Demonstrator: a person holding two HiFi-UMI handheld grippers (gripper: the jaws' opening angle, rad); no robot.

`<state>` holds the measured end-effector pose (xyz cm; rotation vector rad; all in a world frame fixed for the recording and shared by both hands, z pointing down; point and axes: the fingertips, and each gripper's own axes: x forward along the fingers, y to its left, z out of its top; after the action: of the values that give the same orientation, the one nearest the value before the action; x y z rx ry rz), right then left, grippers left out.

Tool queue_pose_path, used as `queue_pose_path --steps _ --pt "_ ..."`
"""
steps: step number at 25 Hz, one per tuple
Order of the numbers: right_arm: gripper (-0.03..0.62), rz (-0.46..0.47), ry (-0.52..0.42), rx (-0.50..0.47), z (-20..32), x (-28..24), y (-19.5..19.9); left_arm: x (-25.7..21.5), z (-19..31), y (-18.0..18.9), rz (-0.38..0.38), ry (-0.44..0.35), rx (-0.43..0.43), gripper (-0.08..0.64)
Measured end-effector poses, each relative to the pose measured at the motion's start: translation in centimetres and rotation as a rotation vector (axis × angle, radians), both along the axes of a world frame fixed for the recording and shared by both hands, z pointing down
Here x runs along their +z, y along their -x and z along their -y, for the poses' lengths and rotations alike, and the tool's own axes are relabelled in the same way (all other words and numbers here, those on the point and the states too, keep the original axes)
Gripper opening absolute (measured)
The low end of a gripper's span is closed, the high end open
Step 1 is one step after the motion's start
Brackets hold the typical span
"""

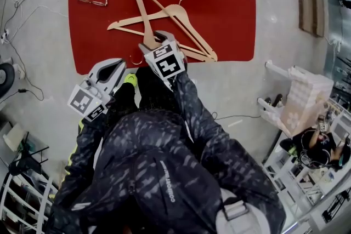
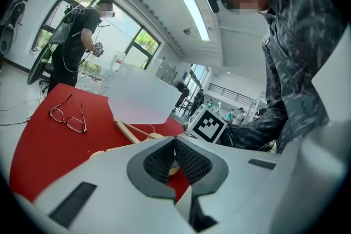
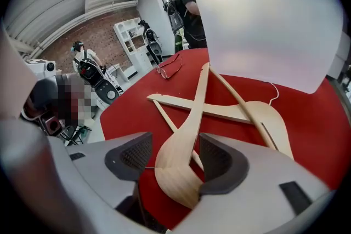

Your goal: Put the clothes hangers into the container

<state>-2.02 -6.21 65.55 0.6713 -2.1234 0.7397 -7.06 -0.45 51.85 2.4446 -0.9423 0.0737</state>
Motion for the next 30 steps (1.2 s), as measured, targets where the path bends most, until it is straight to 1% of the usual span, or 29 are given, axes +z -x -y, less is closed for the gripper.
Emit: queue_pose_path --steps 5,10,16,23,27,30 --pt "0.257 -0.019 0.03 -0.016 0.3 0.9 0.8 0.2 0.1 0.9 0.001 0.011 -0.023 0.012" --pt "0.257 -0.037 0.083 -0.027 0.4 1.7 0.5 0.2 0.4 0.8 0.003 0.016 -0.042 0.012" --pt "0.253 -0.096 0.068 -0.033 0.0 1.8 0.9 -0.1 0.0 1.2 0.004 0.019 -0.048 0.012" --pt "0.233 -0.073 0.081 0.015 0.7 2.4 0.2 0.2 0.2 0.9 0.0 0.018 -0.046 0.012" --pt "0.215 -0.043 0.12 0.039 -0.2 1.8 0.3 -0.7 -0.2 1.2 0.002 0.009 -0.048 0.012" --pt "0.201 -0.053 0.089 0.04 -0.6 1.4 0.0 -1.1 -0.6 1.4 0.004 0.003 -0.049 0.012"
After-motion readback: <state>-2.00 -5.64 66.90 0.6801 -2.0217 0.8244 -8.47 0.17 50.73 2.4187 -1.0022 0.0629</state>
